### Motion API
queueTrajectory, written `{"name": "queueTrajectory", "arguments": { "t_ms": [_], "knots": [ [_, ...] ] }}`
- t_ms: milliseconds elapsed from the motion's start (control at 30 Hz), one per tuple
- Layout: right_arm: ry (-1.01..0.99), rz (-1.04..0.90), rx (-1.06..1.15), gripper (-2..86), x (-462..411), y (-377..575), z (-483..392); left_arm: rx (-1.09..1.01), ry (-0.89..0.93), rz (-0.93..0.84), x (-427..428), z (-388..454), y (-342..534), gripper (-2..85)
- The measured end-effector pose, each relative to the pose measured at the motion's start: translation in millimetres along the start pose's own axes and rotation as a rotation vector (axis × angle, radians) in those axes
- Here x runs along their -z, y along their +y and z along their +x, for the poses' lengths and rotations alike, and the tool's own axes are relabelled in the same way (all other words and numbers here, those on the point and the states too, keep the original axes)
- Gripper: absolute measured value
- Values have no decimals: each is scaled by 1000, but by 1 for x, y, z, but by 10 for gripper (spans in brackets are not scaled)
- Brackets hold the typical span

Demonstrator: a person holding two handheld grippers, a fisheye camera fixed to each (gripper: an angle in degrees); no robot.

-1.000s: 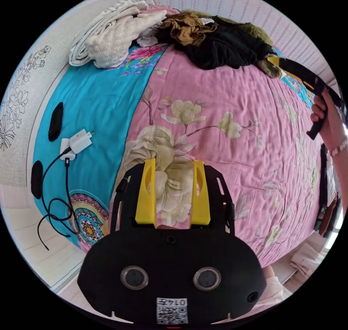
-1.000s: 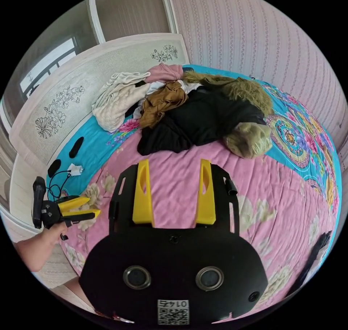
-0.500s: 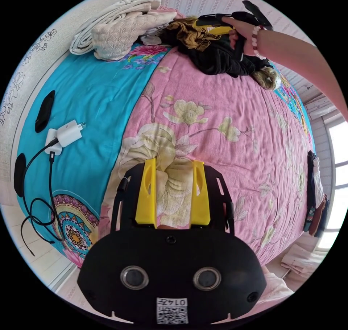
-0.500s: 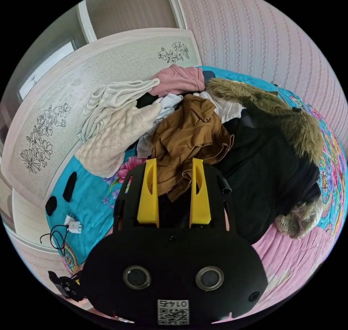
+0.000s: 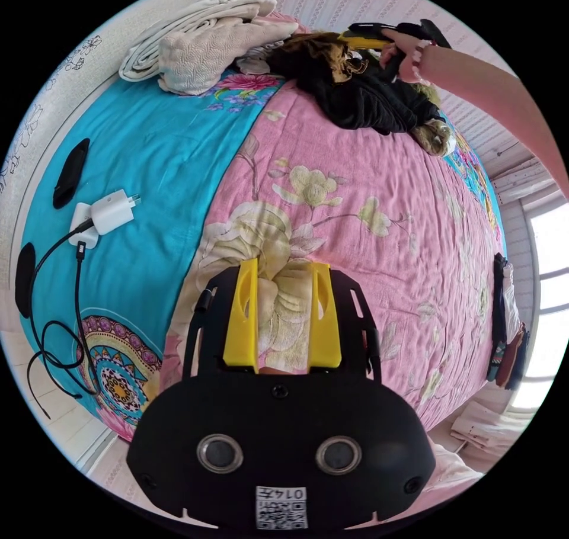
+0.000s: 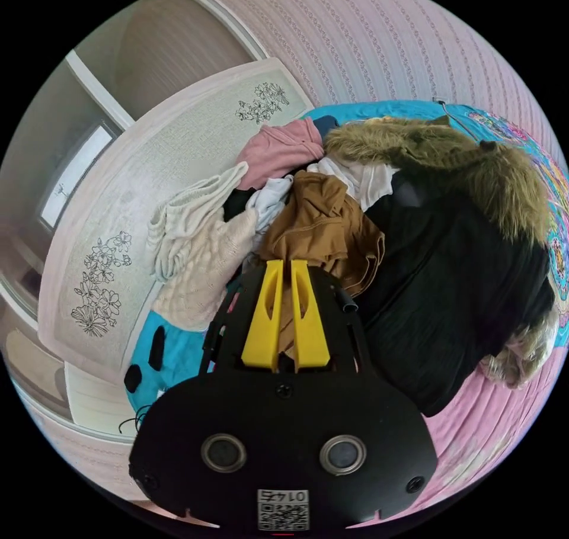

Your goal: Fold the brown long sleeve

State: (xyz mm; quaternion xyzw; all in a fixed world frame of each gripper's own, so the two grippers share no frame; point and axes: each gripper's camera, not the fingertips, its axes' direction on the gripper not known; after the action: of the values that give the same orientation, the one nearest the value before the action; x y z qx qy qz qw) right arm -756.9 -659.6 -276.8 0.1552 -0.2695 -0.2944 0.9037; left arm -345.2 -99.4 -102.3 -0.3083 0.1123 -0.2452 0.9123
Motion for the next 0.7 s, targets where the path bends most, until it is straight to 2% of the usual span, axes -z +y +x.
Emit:
{"name": "queueTrajectory", "arguments": {
  "t_ms": [233, 367, 700],
  "knots": [
    [-49, 102, 248, 6, 135, 23, -56, 6, 52, 71, 38, 2, 38, 130],
    [-120, 222, 291, 6, 258, 62, -76, -21, 62, 99, 70, 13, 75, 130],
    [-41, 363, 290, 6, 538, 208, -112, -169, 92, 165, 128, 71, 167, 130]
  ]
}}
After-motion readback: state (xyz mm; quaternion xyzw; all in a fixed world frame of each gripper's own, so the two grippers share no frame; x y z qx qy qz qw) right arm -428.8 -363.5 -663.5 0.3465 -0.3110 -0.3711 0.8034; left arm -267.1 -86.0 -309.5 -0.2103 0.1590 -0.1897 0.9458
